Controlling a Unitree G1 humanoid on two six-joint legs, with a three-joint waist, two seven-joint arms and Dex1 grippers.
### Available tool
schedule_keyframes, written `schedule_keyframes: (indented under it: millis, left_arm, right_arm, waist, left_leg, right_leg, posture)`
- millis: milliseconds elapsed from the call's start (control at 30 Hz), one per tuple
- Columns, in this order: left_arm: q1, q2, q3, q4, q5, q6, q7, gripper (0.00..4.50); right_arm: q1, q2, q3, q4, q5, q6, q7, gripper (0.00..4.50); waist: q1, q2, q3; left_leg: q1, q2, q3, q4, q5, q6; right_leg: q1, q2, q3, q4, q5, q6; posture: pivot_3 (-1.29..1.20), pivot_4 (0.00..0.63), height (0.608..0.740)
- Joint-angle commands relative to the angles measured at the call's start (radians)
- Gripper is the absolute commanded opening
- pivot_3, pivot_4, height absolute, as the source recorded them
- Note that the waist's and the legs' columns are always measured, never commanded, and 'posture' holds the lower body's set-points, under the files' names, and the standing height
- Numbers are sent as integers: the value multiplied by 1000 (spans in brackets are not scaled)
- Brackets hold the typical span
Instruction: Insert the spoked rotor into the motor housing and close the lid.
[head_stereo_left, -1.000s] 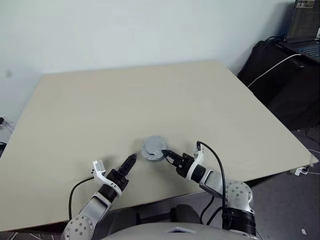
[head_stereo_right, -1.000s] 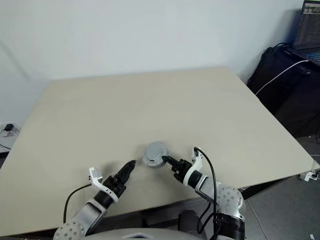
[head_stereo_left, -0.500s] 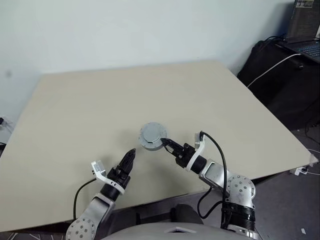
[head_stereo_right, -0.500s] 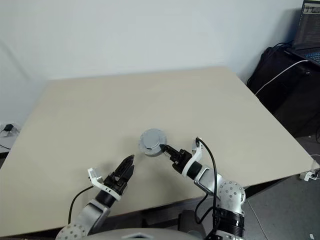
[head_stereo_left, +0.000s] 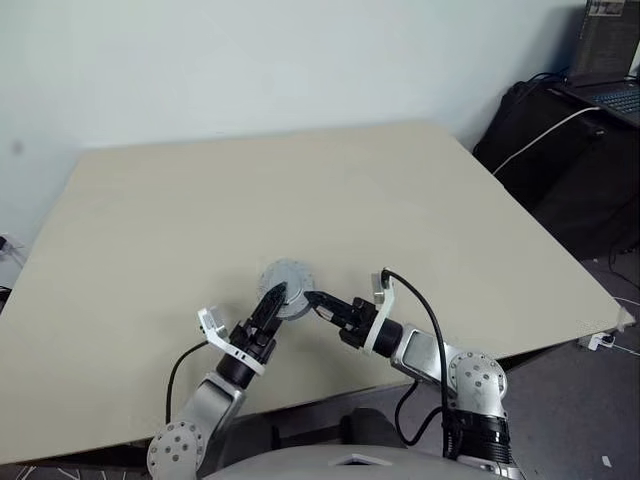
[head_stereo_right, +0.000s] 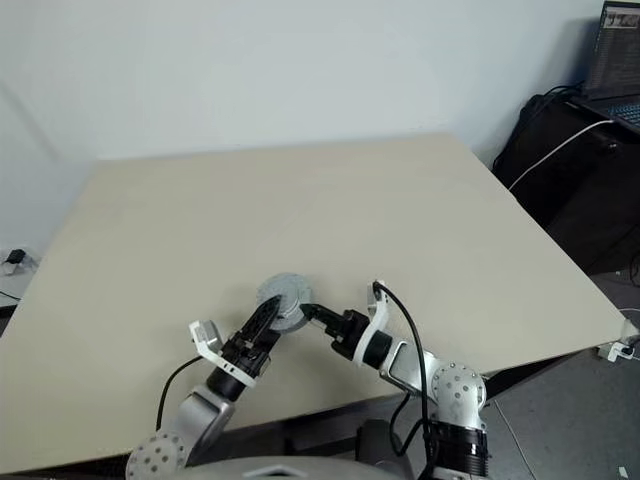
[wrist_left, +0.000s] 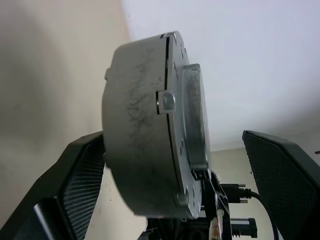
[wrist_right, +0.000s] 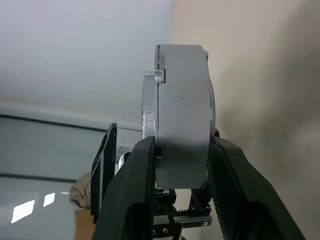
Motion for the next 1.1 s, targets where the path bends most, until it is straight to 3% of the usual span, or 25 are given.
schedule_keyframes:
  millis: [33,100,200,367,500,833,1100]
  left_arm:
    - [-25,-74,-24,-2,-17,-16,-16,4500]
    - [-21,-74,-27,-6,-20,-19,-15,4500]
    - [-14,-75,-28,-8,-24,-22,-12,3931]
    - [-11,-74,-29,-10,-30,-27,-5,2356]
    - [-12,-67,-34,-10,-38,-37,2,2245]
    - [-44,-56,-11,-12,-11,-74,40,2127]
    - [-160,-28,63,51,38,-135,101,2120]
  right_arm:
    - [-10,-7,12,-50,61,2,14,1204]
    - [-11,-12,12,-45,62,-3,13,1204]
    - [-13,-18,15,-43,58,-7,12,1204]
    - [-12,-34,34,-51,27,-25,21,1204]
    - [-9,-59,54,-61,1,-46,50,1204]
    - [19,-196,145,-150,-147,-133,148,4493]
    - [85,-282,319,-187,-561,-522,261,4500]
  waist:
    - [0,0,0]
    - [0,0,0]
    - [0,0,0]
    - [0,0,0]
    - [1,0,-1]
    - [1,0,-1]
    - [4,0,-2]
  left_leg:
    - [0,0,0,0,0,0]
    - [0,0,0,1,0,0]
    - [0,0,0,1,0,0]
    - [0,0,0,1,0,0]
    - [0,0,0,2,0,0]
    - [0,0,0,3,0,0]
    - [1,0,0,6,0,0]
  right_leg:
    - [0,0,0,0,0,0]
    - [0,0,0,0,0,0]
    - [0,0,0,0,0,1]
    - [0,0,0,0,1,1]
    - [1,0,0,0,1,1]
    - [2,0,0,0,1,2]
    - [4,1,0,0,2,3]
  posture:
    - [0,0,740]
    - [0,0,740]
    - [0,0,740]
    - [0,0,740]
    - [0,0,740]
    - [0,0,740]
    - [0,0,740]
